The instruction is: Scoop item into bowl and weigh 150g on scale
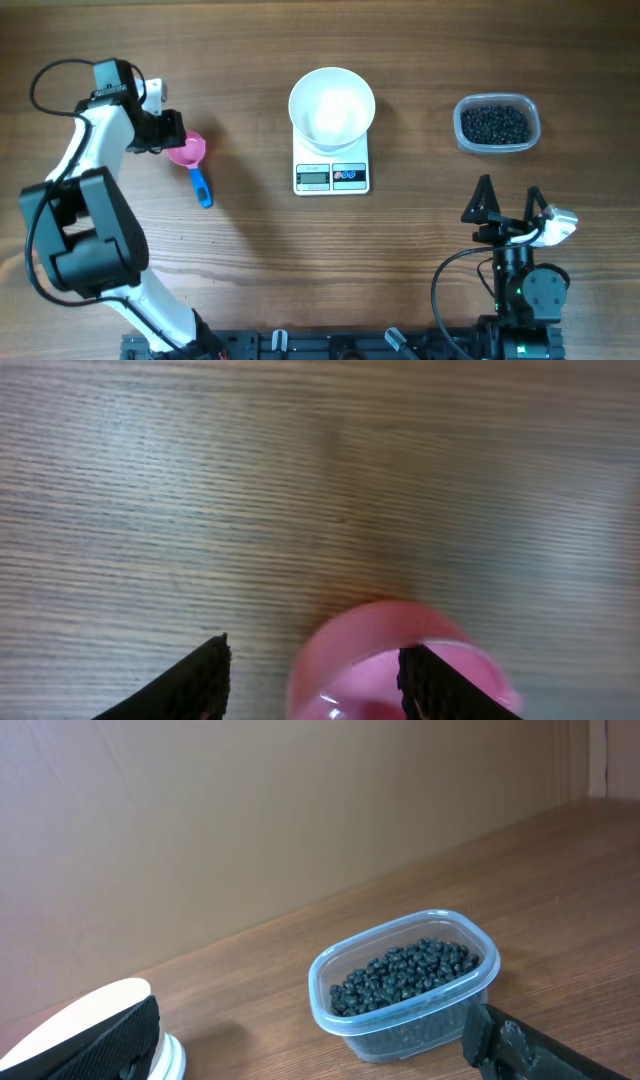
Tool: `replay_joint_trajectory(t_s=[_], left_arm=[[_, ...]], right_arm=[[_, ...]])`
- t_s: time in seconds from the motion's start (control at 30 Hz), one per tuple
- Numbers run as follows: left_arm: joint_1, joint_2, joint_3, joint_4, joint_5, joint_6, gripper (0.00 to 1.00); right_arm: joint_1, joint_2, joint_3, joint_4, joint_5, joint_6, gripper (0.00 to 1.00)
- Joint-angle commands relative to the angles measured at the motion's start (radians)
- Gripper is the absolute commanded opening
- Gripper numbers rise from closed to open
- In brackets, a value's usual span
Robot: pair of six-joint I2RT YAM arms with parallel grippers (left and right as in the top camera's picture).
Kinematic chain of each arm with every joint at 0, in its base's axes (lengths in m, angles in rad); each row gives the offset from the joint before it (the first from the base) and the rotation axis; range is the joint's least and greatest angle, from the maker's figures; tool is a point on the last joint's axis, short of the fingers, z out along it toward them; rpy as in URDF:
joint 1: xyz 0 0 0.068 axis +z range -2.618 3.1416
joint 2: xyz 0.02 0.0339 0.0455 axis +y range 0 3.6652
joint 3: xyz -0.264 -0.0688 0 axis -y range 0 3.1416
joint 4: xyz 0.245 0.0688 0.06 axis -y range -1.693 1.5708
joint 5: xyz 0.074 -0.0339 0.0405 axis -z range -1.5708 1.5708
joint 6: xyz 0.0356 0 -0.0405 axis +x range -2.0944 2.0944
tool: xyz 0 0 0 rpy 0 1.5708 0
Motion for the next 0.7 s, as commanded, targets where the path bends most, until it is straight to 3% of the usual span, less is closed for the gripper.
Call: replay_joint_trajectory(t_s=[0.0, 0.17, 0.27, 0.37, 0.53, 0.67], left_arm=[[0.003, 0.044, 0.011, 0.024, -0.045, 0.04, 0.55], [0.002, 0.085, 0.011, 0.034, -0.035, 0.042, 0.33], [0.002, 0.089, 0.011, 0.039, -0.001, 0.042, 0.25], [0.002, 0.089, 0.011, 0.041, 0.029, 0.036, 0.06], [0.002, 0.056, 0.013, 0.037, 0.035, -0.101, 0.04], [0.002, -0.082, 0.016, -0.005, 0.078, -0.272, 0.04]], right_arm=[[0.003, -0.004, -0.001, 0.005, -0.016, 0.008, 1.0], [0.003, -0.004, -0.001, 0.005, -0.016, 0.008, 1.0], [0.003, -0.004, -0.001, 0.005, -0.016, 0.008, 1.0], [0.003, -0.004, -0.001, 0.005, -0.016, 0.008, 1.0], [0.003, -0.004, -0.001, 0.005, -0.016, 0.008, 1.0], [0.003, -0.004, -0.001, 0.005, -0.016, 0.008, 1.0]])
